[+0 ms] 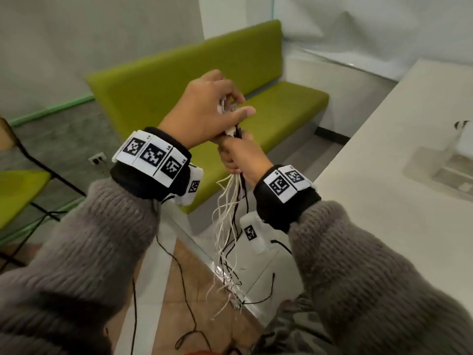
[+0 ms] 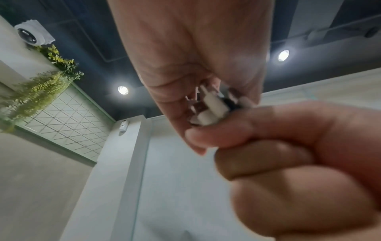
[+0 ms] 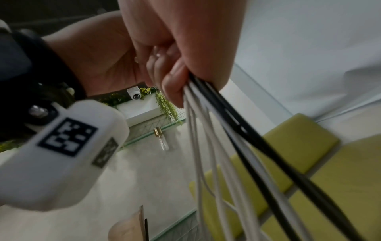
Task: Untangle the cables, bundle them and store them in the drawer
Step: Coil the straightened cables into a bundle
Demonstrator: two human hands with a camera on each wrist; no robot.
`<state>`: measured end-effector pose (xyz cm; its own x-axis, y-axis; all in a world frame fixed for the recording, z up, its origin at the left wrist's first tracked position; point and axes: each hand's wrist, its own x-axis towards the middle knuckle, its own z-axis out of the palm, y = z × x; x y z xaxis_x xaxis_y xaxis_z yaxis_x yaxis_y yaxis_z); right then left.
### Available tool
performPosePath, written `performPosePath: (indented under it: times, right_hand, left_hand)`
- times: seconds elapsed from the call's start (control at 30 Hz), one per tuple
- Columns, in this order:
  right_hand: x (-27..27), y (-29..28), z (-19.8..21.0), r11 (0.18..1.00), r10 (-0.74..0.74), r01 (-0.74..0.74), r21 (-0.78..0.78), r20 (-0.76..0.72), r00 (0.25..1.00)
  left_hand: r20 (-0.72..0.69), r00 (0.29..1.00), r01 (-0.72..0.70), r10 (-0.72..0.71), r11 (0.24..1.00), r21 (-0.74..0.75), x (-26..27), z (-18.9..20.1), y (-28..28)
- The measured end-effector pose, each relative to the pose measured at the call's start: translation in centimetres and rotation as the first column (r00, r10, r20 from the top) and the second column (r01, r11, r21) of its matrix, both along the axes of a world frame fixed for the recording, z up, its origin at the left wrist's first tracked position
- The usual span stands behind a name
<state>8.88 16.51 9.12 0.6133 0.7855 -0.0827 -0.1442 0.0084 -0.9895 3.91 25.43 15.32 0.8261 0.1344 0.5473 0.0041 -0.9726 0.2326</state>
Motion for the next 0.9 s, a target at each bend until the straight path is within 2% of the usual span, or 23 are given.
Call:
performPosePath:
  times: [0.1,0.17,0.4,0.57,0.7,0.83,0.9]
  right_hand:
    - [0.3,-0.1,-0.8,1.0,0.016,-0.016,-0.013,0.001,1.0]
    - [0.6,-0.2,-1.1,1.0,0.007,-0.007,0.01,0.012,1.0]
    - [0.1,0.1,-0.8,0.994,0.016,-0.019,0.104,0.028,0.999]
    - [0.3,0.2,-1.1,0.983,-0.099,0.085,0.163,0.081,0.992]
    - [0.1,0.4,-1.4,0.986,-0.121,0.095,0.141,0.191,0.974]
    - [0.2,0.1,-2.0,0.995,-0.099,0.092,0.041,0.239,0.966]
    - [0.3,0.2,-2.4,0.996,-0.092,0.093,0.003,0.219,0.971]
  left_hand:
    - [-0.17,0.985,0.047,-0.036,0.997,0.059,0.2,-0.2,0.3]
    - [-0.199,0.977,0.088,-0.072,0.994,0.07,0.1,-0.2,0.3]
    - [-0.104,0.972,0.22,-0.213,0.973,0.064,0.4,-1.2,-0.9]
    - [-0.021,0.964,0.266,-0.265,0.962,0.062,-0.2,-2.0,-1.0]
    - [-0.037,0.958,0.284,-0.283,0.957,0.052,-0.4,-2.5,-1.4]
    - [-0.084,0.946,0.315,-0.312,0.949,0.018,-0.6,-3.0,-0.3]
    - [-0.068,0.95,0.304,-0.304,0.953,-0.019,-1.0,-2.5,0.1]
